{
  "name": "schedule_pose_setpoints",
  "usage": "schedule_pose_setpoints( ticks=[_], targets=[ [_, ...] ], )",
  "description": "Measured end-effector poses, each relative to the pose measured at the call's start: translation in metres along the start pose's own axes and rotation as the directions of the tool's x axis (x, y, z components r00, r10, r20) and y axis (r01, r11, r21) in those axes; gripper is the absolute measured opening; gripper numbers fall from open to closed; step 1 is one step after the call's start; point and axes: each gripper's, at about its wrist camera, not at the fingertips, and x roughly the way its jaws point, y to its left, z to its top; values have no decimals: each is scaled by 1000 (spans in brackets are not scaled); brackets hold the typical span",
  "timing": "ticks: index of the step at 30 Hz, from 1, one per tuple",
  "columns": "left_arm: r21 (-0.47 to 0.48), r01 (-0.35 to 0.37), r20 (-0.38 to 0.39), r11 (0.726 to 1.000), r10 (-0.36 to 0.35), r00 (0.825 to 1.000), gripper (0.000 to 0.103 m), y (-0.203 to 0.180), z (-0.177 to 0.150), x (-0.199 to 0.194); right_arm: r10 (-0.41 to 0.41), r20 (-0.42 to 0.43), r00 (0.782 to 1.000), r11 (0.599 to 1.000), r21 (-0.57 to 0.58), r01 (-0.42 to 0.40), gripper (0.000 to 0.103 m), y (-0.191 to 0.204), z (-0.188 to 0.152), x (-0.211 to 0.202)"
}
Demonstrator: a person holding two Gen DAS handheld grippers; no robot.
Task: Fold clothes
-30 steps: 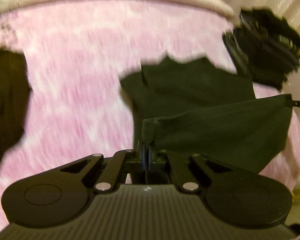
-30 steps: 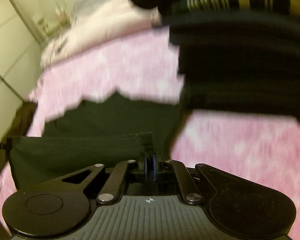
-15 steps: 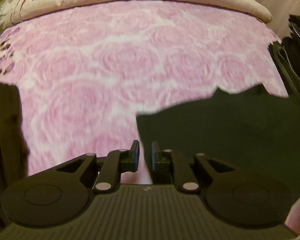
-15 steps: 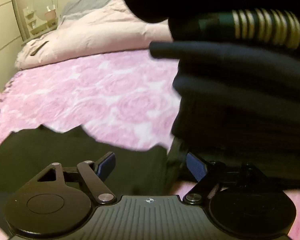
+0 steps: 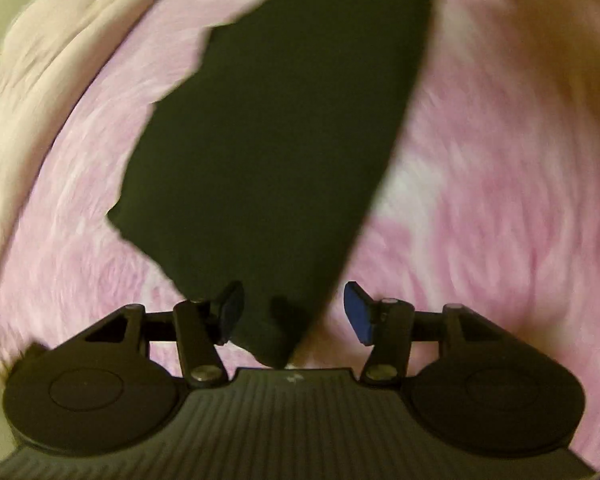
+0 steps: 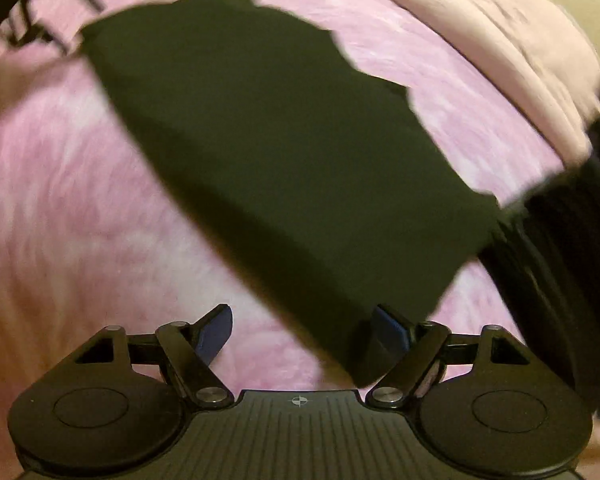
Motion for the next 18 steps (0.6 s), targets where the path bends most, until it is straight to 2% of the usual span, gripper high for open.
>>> schedule_pose_setpoints(
  ticks=[1,4,8,10,13,15,16,18],
  targets=[
    [45,-20,-8,999,21,1000,50,-9,-3,6,-20,-12,1000,998,-52,19,51,8,-1,7],
    [140,-93,-5,986,94,996,46,-22,-11,24,-100,-10,995,975,-202,96,51,25,-2,25],
    [216,-160,17,963,160,987,42,-22,-14,41,-215,40,976,912,-350,215,51,39,-4,35],
    [220,-167,13,961,169,986,25,-18,-13,45,-239,46,970,894,-380,238,51,43,-4,40],
    [175,-144,3,974,145,989,13,-9,-9,43,-263,19,965,884,-396,249,51,47,-8,48],
    [135,-123,-1,983,124,992,9,-2,-7,40,-270,-9,963,896,-368,248,19,43,-10,50],
    [117,-112,1,987,113,994,8,2,-6,37,-262,-37,964,916,-325,236,11,35,-8,49],
    [112,-100,20,989,99,995,5,4,-6,22,-265,-44,963,932,-268,244,9,31,-8,34]
  ],
)
